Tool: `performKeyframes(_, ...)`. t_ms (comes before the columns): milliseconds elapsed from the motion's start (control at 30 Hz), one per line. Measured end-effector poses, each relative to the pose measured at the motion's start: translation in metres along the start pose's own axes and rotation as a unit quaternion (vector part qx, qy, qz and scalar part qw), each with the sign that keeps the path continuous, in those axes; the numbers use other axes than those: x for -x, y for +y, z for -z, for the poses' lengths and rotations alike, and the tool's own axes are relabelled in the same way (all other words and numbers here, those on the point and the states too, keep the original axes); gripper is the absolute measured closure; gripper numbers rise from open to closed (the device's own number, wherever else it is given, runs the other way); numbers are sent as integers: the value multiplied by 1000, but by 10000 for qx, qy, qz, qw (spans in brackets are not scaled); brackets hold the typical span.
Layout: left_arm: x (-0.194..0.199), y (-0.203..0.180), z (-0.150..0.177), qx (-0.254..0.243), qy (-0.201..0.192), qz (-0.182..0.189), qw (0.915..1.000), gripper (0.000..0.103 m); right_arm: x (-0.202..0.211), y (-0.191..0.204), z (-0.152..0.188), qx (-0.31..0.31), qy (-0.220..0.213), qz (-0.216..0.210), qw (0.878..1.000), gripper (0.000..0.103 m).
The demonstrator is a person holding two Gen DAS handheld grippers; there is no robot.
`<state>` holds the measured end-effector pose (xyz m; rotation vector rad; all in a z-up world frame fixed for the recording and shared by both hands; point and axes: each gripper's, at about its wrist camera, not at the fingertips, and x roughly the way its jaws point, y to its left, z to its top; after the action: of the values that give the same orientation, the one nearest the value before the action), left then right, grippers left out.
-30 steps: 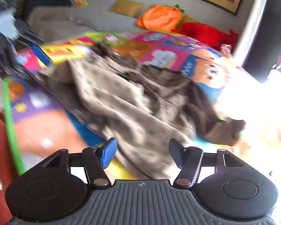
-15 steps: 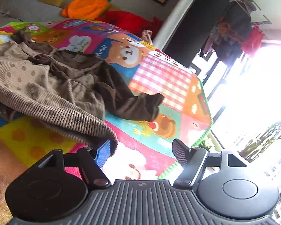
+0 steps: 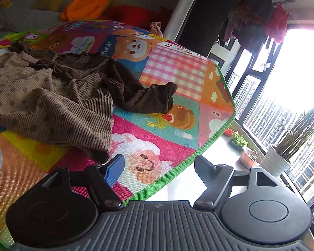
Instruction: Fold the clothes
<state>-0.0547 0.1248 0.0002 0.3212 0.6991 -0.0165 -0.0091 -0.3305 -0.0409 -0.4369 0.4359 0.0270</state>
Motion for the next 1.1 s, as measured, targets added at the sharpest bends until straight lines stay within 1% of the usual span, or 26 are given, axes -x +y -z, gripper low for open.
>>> performKeyframes(100, -14, -12, -4, -176, 74, -3, 9998, 6, 2, 6, -5, 174, -108, -187, 9996, 27)
performKeyframes(233, -25, -8, -5, -81, 135, -276, 9995, 6, 2, 17, -3, 625, -137, -182, 9978, 27)
performKeyframes(333, -27, 4, -7, 191, 89, -461, 9987, 6, -3, 24, -4, 733, -144, -281, 9968, 27)
performKeyframes(433, -27, 15, -10, 473, 25, -595, 9971, 5, -12, 34, -10, 804, -260, -308, 9959, 27)
performKeyframes(500, -25, 22, -13, 557, -5, -649, 9963, 5, -16, 34, -16, 722, -345, -139, 9967, 27)
performKeyframes(600, -11, 28, -15, 464, -87, -862, 9952, 5, -22, 31, -25, 572, -473, 153, 9971, 27)
performKeyframes(667, 0, 34, -14, 497, -148, -954, 9941, 5, -17, 18, -28, 372, -553, 324, 9972, 27)
performKeyframes(800, 19, 43, -9, 617, -188, -1047, 9924, 4, -7, -4, -22, 103, -475, 433, 9979, 27)
performKeyframes(867, 24, 44, -2, 662, -105, -925, 9935, 4, -5, -7, -14, 121, -326, 394, 9986, 27)
performKeyframes(933, 27, 45, 7, 698, 15, -748, 9948, 4, -3, -6, -3, 180, -141, 256, 9994, 26)
performKeyframes(1000, 27, 48, 11, 861, 34, -369, 9956, 4, 0, -7, 6, 163, -6, 131, 9998, 26)
performKeyframes(1067, 28, 50, 15, 1042, 34, 32, 9946, 4, 5, -13, 9, -9, -2, 38, 10000, 26)
performKeyframes(1100, 29, 52, 11, 1234, -75, 395, 9915, 4, 8, -18, 7, -146, -56, -14, 9999, 25)
